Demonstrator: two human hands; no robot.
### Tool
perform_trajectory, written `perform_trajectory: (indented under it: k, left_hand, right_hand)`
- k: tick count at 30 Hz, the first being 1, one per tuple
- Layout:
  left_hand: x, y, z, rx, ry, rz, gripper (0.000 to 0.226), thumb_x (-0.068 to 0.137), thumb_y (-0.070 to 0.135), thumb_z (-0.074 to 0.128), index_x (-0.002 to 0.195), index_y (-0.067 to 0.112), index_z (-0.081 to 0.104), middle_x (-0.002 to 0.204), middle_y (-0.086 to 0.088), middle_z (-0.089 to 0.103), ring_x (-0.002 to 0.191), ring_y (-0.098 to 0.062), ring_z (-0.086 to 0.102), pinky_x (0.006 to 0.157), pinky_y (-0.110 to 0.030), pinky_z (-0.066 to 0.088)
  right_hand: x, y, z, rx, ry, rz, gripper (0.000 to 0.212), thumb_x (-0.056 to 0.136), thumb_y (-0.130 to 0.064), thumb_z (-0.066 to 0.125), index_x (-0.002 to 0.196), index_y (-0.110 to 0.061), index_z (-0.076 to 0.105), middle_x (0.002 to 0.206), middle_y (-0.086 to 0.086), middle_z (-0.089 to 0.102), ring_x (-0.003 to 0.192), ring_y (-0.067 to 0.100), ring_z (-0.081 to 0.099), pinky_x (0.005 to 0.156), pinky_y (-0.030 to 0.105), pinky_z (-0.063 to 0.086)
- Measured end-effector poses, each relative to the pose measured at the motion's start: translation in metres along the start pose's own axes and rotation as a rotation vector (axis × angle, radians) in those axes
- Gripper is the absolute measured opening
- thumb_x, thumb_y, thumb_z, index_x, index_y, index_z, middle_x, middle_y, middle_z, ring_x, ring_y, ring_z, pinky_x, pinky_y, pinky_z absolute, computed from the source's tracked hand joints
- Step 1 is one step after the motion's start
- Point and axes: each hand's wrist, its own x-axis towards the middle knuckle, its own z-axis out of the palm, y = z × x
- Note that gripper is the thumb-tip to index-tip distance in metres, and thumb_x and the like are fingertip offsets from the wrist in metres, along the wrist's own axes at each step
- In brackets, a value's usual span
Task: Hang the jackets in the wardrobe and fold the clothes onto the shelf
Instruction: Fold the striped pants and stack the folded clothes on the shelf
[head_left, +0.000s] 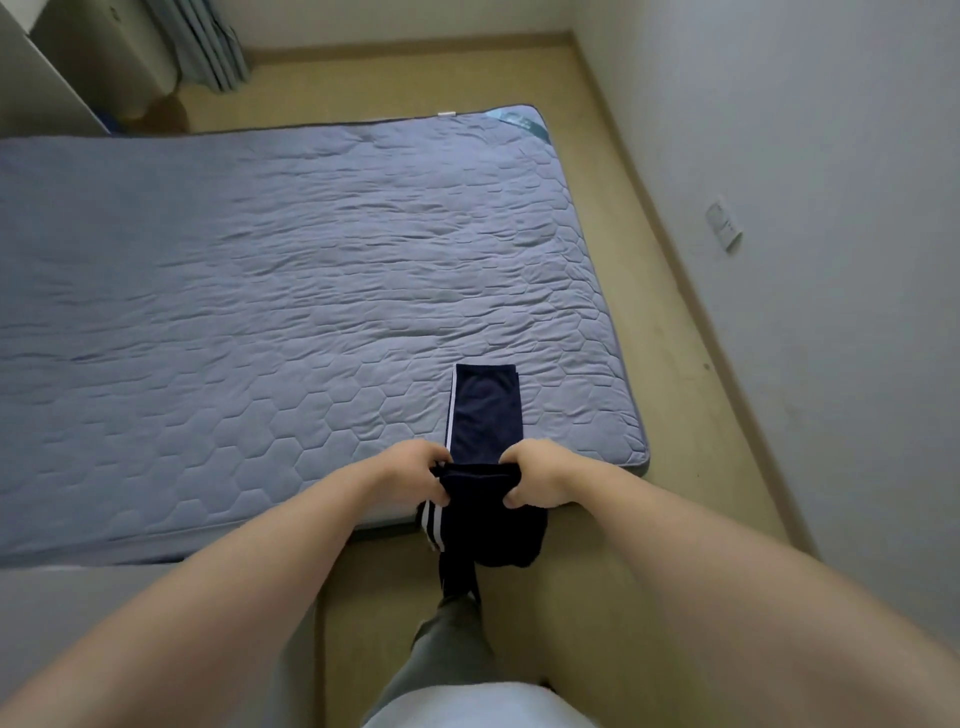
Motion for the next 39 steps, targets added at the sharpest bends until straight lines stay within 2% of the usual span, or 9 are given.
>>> perform_trajectory:
  k: [4, 9, 18, 21, 24, 28, 33, 36, 39]
  left_hand:
    - [0.083, -0.021, -0.037, -0.128, 0.027, -0.061, 0.037, 0.072, 0.016, 0.081, 0.097, 0.033, 0.059, 0.092, 0.014, 0.059, 0.081, -0.002, 0.057, 0.066, -0.021, 0.044]
    - [0.206, -0.055, -0.057, -0.266, 0.079, -0.111, 0.034, 0.076, 0.009, 0.076, 0.099, 0.027, 0.058, 0.091, 0.007, 0.064, 0.082, -0.014, 0.062, 0.066, -0.022, 0.047]
    - [0.428, -0.123, -0.034, -0.153, 0.226, -0.123, 0.036, 0.09, 0.02, 0.057, 0.124, 0.029, 0.06, 0.081, 0.009, 0.06, 0.072, -0.01, 0.059, 0.056, -0.025, 0.04]
    - [0.483, -0.149, -0.025, -0.047, 0.268, -0.109, 0.043, 0.09, 0.019, 0.055, 0.133, 0.024, 0.057, 0.12, -0.005, 0.059, 0.108, -0.026, 0.06, 0.087, -0.034, 0.049]
    - [0.521, -0.167, -0.022, 0.187, 0.275, -0.095, 0.047, 0.089, 0.02, 0.058, 0.136, 0.02, 0.056, 0.146, -0.01, 0.041, 0.131, -0.031, 0.043, 0.111, -0.039, 0.037]
    - [0.55, -0.168, -0.022, 0.345, 0.168, -0.077, 0.053, 0.079, 0.021, 0.063, 0.131, 0.023, 0.055, 0.131, -0.01, 0.057, 0.12, -0.034, 0.051, 0.099, -0.04, 0.045]
    - [0.571, -0.151, -0.04, 0.343, -0.098, -0.16, 0.046, 0.062, 0.025, 0.075, 0.106, 0.029, 0.061, 0.095, 0.002, 0.064, 0.084, -0.019, 0.06, 0.069, -0.031, 0.05]
    - [0.578, -0.145, -0.049, 0.344, -0.251, -0.201, 0.027, 0.059, 0.023, 0.077, 0.084, 0.03, 0.068, 0.088, 0.001, 0.068, 0.083, -0.02, 0.064, 0.074, -0.035, 0.054]
    - [0.576, -0.139, -0.054, 0.379, -0.303, -0.222, 0.023, 0.062, 0.024, 0.079, 0.084, 0.024, 0.072, 0.089, 0.0, 0.069, 0.087, -0.022, 0.066, 0.083, -0.036, 0.056]
  right_hand:
    - [0.08, 0.023, -0.03, 0.162, 0.071, 0.067, 0.038, 0.081, -0.022, 0.075, 0.117, -0.024, 0.063, 0.112, 0.0, 0.066, 0.099, 0.017, 0.061, 0.081, 0.027, 0.048]
    - [0.196, 0.068, -0.049, 0.254, 0.139, 0.136, 0.039, 0.086, -0.024, 0.071, 0.123, -0.02, 0.057, 0.116, 0.003, 0.066, 0.106, 0.022, 0.061, 0.084, 0.028, 0.046]
    - [0.421, 0.175, -0.028, 0.247, 0.145, 0.196, 0.038, 0.096, -0.032, 0.062, 0.129, -0.016, 0.052, 0.121, 0.008, 0.061, 0.112, 0.027, 0.057, 0.084, 0.031, 0.044]
    - [0.478, 0.198, -0.019, 0.182, 0.169, 0.176, 0.039, 0.098, -0.032, 0.059, 0.132, -0.014, 0.05, 0.128, 0.011, 0.057, 0.118, 0.03, 0.055, 0.088, 0.033, 0.043]
    - [0.516, 0.213, -0.011, -0.014, 0.167, 0.182, 0.043, 0.095, -0.037, 0.06, 0.135, -0.023, 0.05, 0.14, 0.013, 0.041, 0.131, 0.034, 0.041, 0.104, 0.043, 0.039]
    - [0.545, 0.223, -0.006, -0.024, 0.144, 0.19, 0.053, 0.083, -0.034, 0.066, 0.133, -0.027, 0.049, 0.139, 0.01, 0.041, 0.133, 0.034, 0.037, 0.108, 0.047, 0.038]
    - [0.563, 0.223, -0.019, -0.031, -0.107, 0.172, 0.058, 0.065, -0.03, 0.077, 0.117, -0.019, 0.054, 0.109, 0.001, 0.061, 0.092, 0.022, 0.059, 0.07, 0.033, 0.049]
    - [0.567, 0.219, -0.027, -0.041, -0.192, 0.206, 0.047, 0.054, -0.03, 0.076, 0.099, -0.019, 0.069, 0.098, 0.002, 0.068, 0.086, 0.025, 0.066, 0.08, 0.039, 0.058]
    - [0.565, 0.216, -0.037, -0.053, -0.247, 0.206, 0.045, 0.048, -0.031, 0.075, 0.092, -0.019, 0.072, 0.095, 0.004, 0.07, 0.088, 0.028, 0.067, 0.084, 0.044, 0.059]
